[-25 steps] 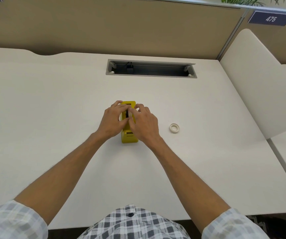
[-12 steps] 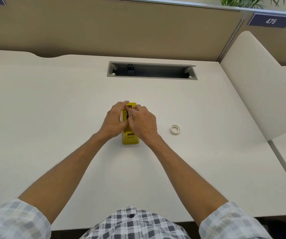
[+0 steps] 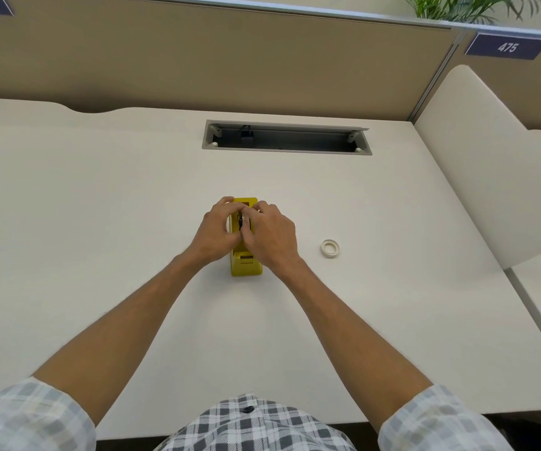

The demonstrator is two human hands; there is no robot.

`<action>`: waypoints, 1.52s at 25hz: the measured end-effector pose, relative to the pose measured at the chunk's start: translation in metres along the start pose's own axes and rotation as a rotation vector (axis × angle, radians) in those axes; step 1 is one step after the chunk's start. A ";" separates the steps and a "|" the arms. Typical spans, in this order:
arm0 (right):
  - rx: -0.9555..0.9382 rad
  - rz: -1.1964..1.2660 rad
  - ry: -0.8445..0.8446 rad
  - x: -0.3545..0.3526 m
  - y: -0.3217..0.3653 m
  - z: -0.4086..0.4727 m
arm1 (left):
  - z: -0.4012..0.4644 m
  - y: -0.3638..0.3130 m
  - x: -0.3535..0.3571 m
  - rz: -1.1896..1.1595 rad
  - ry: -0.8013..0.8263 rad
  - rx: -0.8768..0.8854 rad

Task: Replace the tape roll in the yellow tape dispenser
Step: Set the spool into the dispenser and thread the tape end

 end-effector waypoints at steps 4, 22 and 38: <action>-0.008 0.009 0.003 -0.001 0.001 0.001 | 0.002 0.008 0.000 0.036 0.038 -0.082; -0.074 0.003 -0.018 0.002 -0.001 -0.005 | -0.001 0.004 -0.006 0.213 0.025 0.065; -0.171 -0.051 -0.192 0.000 -0.003 -0.007 | 0.000 0.009 -0.001 0.354 0.118 0.077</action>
Point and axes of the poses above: each hand's wrist, its own z-axis towards the middle knuckle, its own x-axis out of the palm, y = z × x, the point moved 5 cm from there along z, towards the middle knuckle, and after that the axes turned 5 degrees about x, right-handed, at the moved point
